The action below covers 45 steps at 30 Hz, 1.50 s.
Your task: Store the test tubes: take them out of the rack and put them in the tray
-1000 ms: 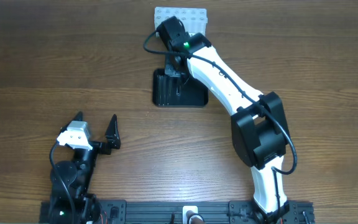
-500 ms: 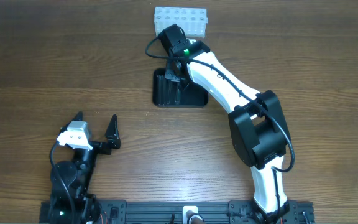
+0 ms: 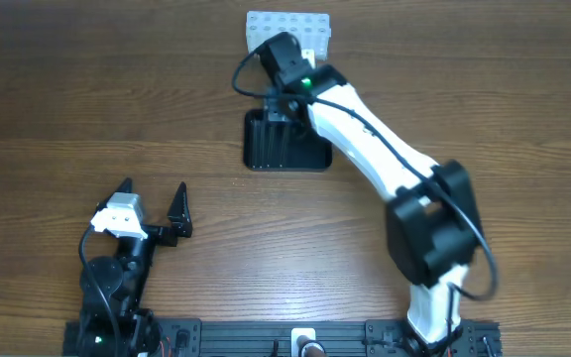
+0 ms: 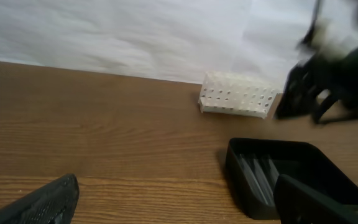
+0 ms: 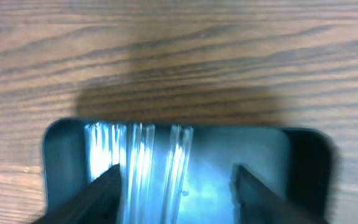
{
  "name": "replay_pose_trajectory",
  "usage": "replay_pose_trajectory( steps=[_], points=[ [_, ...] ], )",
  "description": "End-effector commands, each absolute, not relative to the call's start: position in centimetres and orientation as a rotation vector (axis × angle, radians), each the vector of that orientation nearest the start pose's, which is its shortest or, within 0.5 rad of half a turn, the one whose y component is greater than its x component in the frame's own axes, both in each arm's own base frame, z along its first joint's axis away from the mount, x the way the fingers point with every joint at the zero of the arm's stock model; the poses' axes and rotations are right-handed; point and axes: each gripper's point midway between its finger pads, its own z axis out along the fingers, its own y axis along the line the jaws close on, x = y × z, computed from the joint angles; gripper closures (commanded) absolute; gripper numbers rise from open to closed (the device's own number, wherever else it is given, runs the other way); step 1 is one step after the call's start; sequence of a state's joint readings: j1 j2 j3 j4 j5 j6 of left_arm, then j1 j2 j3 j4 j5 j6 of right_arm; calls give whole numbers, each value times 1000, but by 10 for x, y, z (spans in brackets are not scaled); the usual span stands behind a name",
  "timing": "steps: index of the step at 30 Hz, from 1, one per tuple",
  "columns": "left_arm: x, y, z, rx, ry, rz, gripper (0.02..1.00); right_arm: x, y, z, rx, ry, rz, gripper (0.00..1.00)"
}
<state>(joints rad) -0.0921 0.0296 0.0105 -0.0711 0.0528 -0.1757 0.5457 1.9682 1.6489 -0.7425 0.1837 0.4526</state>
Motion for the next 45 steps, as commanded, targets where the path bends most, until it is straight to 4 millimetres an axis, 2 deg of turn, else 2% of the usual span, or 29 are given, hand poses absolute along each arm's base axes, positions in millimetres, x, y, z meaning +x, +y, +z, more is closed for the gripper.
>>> replay_pose_trajectory(
  steps=[1, 2, 4, 7, 9, 12, 15, 17, 22, 31, 34, 38, 45],
  points=[
    [245, -31, 153, -22, 1667, -236, 18, 433, 187, 211, -126, 2345, 23, 62],
    [245, -31, 153, -22, 1667, -236, 20, 430, 178, 218, -137, 2309, 22, 7],
    [245, -31, 153, -22, 1667, -236, 18, 419, 151, 230, -115, 2247, 14, 9],
    [245, -31, 153, -22, 1667, -236, 18, 398, 104, 233, -16, 2203, -9, 9],
    [245, -31, 153, -22, 1667, -236, 18, 376, 68, 230, 47, 2169, -42, 9],
    [245, -31, 153, -22, 1667, -236, 18, 347, 32, 222, 105, 2113, -81, 9],
    [245, -31, 153, -22, 1667, -236, 18, 320, 3, 211, 183, 2035, -102, 9],
    [245, -31, 153, -22, 1667, -236, 18, 305, -9, 201, 193, 1986, -117, 9],
    [245, -31, 153, -22, 1667, -236, 18, 275, -20, 177, 150, 1854, -154, 7],
    [245, -31, 153, -22, 1667, -236, 18, 252, -16, 141, 140, 1709, -94, 9],
    [245, -31, 153, -22, 1667, -236, 18, 248, -15, 146, 127, 1690, -78, 7],
    [245, -31, 153, -22, 1667, -236, 18, 245, -18, 163, 126, 1616, -89, 7],
    [245, -31, 153, -22, 1667, -236, 18, 245, -18, 170, 114, 1586, -92, 12]
  ],
)
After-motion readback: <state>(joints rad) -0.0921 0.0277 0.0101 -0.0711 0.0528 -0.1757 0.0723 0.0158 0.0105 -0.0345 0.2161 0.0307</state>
